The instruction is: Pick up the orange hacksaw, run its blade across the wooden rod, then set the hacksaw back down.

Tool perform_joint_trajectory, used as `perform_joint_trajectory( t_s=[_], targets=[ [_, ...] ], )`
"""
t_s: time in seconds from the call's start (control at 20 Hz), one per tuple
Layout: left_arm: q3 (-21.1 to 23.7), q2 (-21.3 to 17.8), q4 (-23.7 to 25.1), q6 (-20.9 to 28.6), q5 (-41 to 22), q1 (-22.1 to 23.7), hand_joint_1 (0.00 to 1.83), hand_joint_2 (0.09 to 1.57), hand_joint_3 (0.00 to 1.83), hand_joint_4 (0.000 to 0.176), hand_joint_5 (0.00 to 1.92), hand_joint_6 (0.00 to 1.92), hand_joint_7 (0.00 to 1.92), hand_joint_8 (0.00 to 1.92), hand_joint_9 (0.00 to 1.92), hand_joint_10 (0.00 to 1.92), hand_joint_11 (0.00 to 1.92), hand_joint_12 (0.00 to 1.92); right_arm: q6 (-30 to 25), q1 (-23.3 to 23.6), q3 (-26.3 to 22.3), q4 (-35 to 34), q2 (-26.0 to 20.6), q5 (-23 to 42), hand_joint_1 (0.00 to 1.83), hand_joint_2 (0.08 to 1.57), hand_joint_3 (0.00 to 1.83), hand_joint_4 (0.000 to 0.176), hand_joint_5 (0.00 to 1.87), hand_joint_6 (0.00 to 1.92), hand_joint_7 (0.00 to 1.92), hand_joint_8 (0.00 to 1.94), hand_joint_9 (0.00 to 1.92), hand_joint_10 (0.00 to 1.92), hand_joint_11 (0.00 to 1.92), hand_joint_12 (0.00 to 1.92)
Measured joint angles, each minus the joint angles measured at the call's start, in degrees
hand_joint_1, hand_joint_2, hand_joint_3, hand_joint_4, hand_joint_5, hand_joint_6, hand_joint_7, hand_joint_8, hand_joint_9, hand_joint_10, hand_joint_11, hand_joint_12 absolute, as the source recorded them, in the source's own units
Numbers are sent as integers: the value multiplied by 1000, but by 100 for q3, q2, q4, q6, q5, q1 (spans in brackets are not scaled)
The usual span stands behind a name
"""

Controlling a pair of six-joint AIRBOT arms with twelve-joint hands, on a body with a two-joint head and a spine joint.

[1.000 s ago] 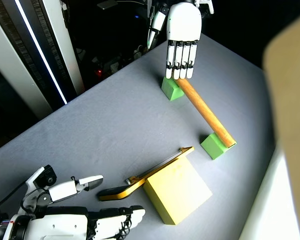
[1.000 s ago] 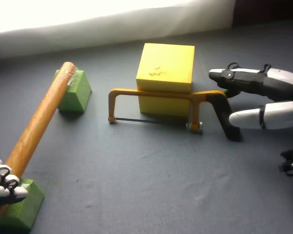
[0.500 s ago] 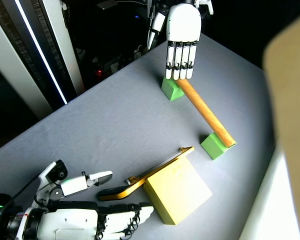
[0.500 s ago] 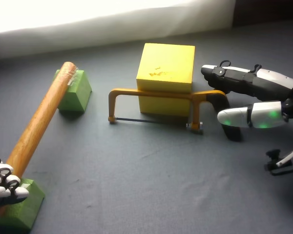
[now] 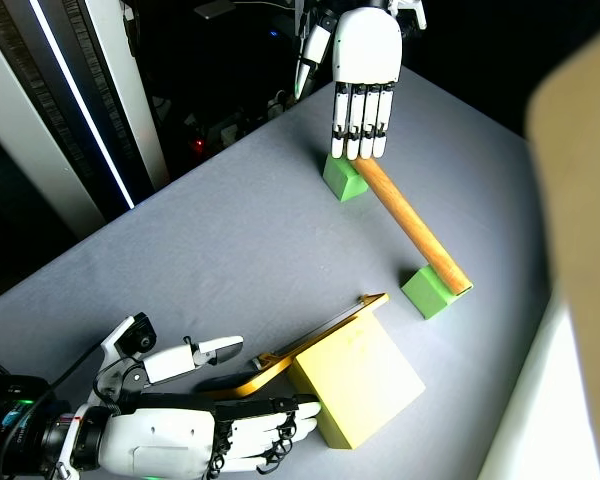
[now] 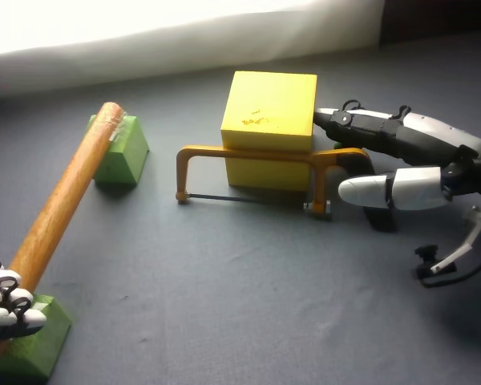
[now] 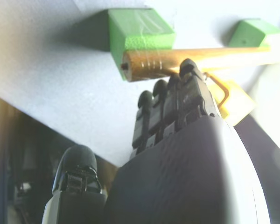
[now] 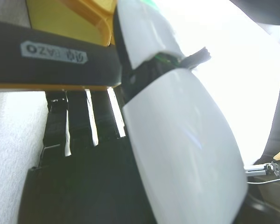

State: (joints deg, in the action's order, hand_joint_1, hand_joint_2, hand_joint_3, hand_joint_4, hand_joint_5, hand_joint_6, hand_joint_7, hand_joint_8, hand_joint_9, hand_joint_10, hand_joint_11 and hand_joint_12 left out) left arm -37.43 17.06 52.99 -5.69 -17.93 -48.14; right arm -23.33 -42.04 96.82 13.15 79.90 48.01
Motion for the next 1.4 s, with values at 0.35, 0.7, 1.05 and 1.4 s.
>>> perform_joint_trajectory(
  t_s=[0.35, 0.7, 1.05, 1.4],
  targets=[
    [-2, 24, 0, 0, 2, 0, 1, 1288, 1, 0, 76, 4, 59, 1, 27, 4, 26, 17, 203, 37, 7, -210, 120, -7, 992, 1128, 1, 0, 115, 2, 93, 0, 173, 5, 0, 835],
    [-2, 24, 0, 0, 4, 0, 0, 1285, 1, 0, 77, 2, 64, 2, 32, 1, 24, 23, 249, 166, 4, -151, 111, -98, 993, 1147, 0, 0, 168, 12, 126, 7, 184, 6, 0, 788],
    [-2, 31, 0, 0, 13, 0, 0, 1294, 2, 0, 68, 4, 52, 3, 15, 4, 16, 27, 245, 190, -42, -142, 42, -157, 974, 1152, 0, 0, 98, 3, 105, 3, 166, 2, 0, 734],
    [-15, 35, 0, 0, 20, 0, 6, 1293, 0, 0, 71, 4, 55, 6, 13, 3, 11, 8, 284, 225, -116, -332, 42, -210, 991, 1130, 0, 0, 146, 3, 140, 5, 186, 4, 0, 848]
  ],
)
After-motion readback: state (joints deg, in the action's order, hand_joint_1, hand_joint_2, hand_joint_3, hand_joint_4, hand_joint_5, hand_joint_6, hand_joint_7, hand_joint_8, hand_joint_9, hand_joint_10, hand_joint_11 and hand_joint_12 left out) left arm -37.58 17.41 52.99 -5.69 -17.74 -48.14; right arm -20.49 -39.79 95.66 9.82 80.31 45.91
